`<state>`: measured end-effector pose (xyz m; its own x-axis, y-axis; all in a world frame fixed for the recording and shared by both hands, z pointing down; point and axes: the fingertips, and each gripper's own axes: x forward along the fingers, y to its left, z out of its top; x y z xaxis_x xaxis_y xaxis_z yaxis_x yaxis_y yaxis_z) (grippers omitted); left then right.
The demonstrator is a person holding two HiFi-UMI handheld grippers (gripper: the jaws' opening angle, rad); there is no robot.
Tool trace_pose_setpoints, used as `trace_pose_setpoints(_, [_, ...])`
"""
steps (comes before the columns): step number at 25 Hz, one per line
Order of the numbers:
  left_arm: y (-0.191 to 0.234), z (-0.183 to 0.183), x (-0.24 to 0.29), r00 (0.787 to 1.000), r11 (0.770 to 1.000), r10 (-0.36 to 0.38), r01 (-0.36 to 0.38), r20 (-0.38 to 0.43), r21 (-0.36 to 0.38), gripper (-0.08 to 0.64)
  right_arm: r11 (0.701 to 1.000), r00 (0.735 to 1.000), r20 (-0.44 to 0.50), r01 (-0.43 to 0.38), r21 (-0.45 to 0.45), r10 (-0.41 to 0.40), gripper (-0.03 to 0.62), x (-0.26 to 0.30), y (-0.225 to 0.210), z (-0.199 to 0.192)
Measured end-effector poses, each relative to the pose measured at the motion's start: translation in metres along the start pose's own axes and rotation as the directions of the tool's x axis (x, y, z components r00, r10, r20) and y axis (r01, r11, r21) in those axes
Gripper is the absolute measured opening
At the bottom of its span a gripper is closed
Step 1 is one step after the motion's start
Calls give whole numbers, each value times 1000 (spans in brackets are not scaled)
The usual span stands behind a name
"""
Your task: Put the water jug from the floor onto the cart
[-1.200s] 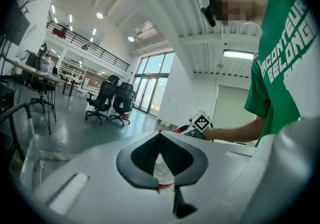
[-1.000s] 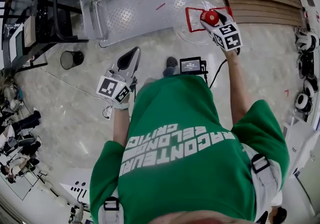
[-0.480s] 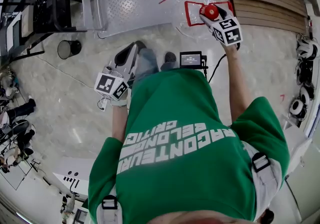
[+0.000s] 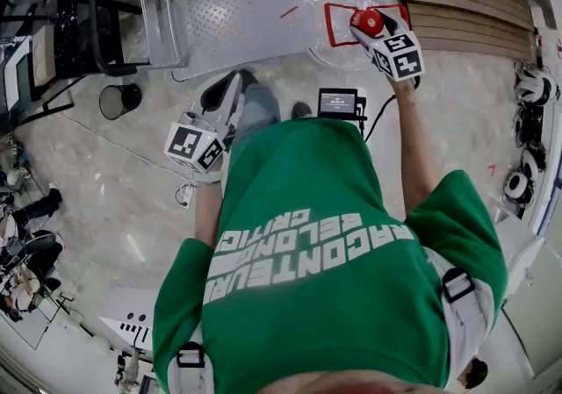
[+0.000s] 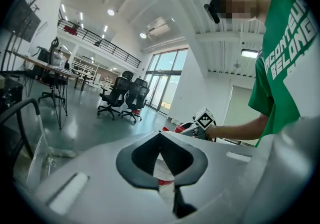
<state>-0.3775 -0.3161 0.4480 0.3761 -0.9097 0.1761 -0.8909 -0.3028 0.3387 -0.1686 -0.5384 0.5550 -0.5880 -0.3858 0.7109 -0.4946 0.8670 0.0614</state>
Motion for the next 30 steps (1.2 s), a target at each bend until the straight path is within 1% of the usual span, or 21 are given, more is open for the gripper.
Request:
trace_pose_setpoints(5, [61,20,10,1000,1000,-10,10,-19,-10,14,1000,999,-33,18,6,-18,299,41,-5,32])
trace_pose_setpoints(9, [93,37,14,1000,1000,-7,7,-16,-14,14,999,999,-42,32,9,-31,299,58,-7,55])
trace_pose_setpoints(15, [145,51,9,999,999,-33,33,-13,-31,14,999,998,-58,33,11,-32,299,98,6,94])
trace_pose_setpoints(19, [172,56,4,999,998,-37,37,-11,-44,14,1000,998,-65,16,-3,-16,299,128,16,119])
trace_pose_setpoints(23, [189,59,-3,1000,999,-21,21,-14,-43,14,999,997,-77,-16,-34,13,299,158,29,138])
trace_pose_setpoints(25, [195,59,-5,1000,999,-6,6,-22,-38,14,998,996,-86,-39,-52,34,299,172,33,145])
trace_pose_setpoints(30, [209,61,-9,998,997,55,-56,-15,-62,14,989,989,-114,-109,-104,97,301,218,44,160])
